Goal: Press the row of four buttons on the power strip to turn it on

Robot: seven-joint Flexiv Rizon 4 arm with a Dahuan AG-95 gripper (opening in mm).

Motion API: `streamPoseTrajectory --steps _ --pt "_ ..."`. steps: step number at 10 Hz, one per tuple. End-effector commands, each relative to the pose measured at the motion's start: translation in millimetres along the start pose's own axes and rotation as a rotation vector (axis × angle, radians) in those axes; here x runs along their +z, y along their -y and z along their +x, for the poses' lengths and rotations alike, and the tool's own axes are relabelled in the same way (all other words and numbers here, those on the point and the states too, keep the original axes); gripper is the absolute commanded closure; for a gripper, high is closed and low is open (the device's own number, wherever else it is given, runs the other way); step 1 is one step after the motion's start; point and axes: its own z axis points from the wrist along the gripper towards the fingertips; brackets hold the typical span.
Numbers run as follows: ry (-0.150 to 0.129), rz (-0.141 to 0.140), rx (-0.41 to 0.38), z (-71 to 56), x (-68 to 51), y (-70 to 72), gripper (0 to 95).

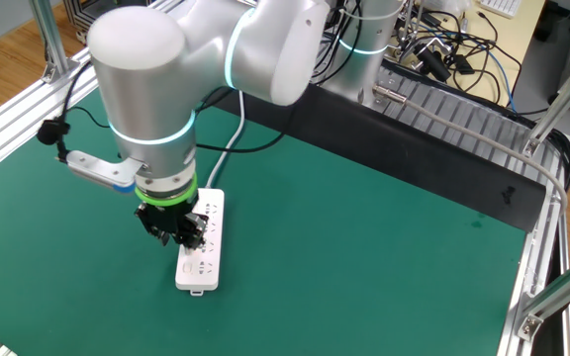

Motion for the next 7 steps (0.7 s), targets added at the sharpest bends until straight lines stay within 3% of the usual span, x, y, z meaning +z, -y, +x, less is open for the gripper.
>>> streamPoseTrajectory --steps 1,7 --pt "-0.005 -0.002 -0.003 -5.1 -0.8 0.2 57.0" --pt "-0.006 -0.003 -0.003 -17.1 4.8 -2.0 57.0"
